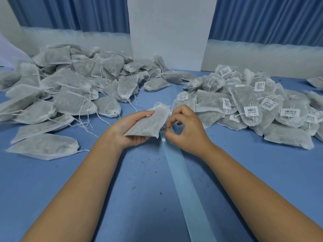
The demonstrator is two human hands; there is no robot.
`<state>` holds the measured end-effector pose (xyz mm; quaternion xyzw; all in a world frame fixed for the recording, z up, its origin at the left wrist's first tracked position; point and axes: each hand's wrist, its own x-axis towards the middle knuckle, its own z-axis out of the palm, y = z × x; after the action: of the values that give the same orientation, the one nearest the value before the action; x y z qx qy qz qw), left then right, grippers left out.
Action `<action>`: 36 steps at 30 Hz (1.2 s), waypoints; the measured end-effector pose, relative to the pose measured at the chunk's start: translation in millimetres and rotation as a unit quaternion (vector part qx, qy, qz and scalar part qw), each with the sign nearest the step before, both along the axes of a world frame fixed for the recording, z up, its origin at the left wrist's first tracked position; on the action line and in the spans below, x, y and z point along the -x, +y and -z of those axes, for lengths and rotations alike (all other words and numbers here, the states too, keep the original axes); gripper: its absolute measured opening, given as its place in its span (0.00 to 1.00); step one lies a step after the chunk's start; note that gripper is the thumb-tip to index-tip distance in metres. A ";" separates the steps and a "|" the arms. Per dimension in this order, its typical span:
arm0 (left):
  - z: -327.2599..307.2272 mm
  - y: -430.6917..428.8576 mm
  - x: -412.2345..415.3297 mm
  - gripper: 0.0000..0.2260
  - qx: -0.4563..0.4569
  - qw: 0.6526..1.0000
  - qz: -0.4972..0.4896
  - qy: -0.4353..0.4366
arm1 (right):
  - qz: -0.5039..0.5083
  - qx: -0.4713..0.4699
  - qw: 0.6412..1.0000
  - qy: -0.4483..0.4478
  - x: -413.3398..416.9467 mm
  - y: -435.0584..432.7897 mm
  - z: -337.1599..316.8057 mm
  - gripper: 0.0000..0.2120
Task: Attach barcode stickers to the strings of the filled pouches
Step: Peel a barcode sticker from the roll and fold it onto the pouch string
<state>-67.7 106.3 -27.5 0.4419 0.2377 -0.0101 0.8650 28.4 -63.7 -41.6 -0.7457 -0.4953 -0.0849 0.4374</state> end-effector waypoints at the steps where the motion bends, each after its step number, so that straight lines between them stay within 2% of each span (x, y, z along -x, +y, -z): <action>1: -0.2 0.3 0.2 0.10 0.001 1.000 -0.001 0.002 | -0.006 -0.002 1.000 -0.002 0.5 0.2 0.0 0.05; 5: -2.0 0.4 1.6 0.16 0.004 1.000 -0.013 0.007 | -0.048 -0.016 0.998 0.030 4.1 -1.3 -3.1 0.04; 11: -0.9 7.2 2.0 0.33 0.039 0.999 -0.025 -0.011 | -0.093 -0.013 0.989 0.117 7.4 -6.0 -15.1 0.08; 13: -0.6 10.5 2.8 0.33 0.046 0.998 -0.034 -0.009 | -0.127 -0.019 0.977 0.168 5.8 -8.0 -21.5 0.08; 15: -1.2 11.3 3.2 0.26 0.044 0.998 -0.040 -0.005 | -0.166 -0.056 0.955 0.238 1.7 -9.5 -27.0 0.10; 17: -2.9 9.7 3.7 0.16 0.001 0.999 -0.039 0.001 | -0.166 -0.131 0.917 0.338 -4.3 -10.0 -30.5 0.12; 20: -7.0 4.9 5.4 0.11 -0.112 0.993 -0.012 0.018 | -0.092 -0.217 0.866 0.440 -13.5 -9.9 -31.0 0.11; 22: -9.3 3.4 8.1 0.09 -0.245 0.968 -0.017 0.053 | -0.036 -0.227 0.866 0.444 -17.3 -10.1 -28.7 0.13; 24: -10.0 3.3 10.8 0.07 -0.324 0.943 -0.025 0.071 | 0.000 -0.212 0.875 0.435 -17.9 -9.9 -26.5 0.13; 32: -16.1 -5.5 12.2 0.10 -0.368 0.929 -0.032 0.015 | -0.085 -0.150 0.869 0.463 -8.1 -4.8 -31.0 0.08; 36: -14.7 -8.6 10.1 0.13 -0.414 0.910 -0.034 -0.001 | -0.147 -0.123 0.843 0.503 -2.8 -3.1 -32.3 0.08</action>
<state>-77.8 97.7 -12.8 0.7519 0.2348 0.1192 0.6044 31.2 -66.7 -9.2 -0.5443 -0.2969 0.3072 0.7220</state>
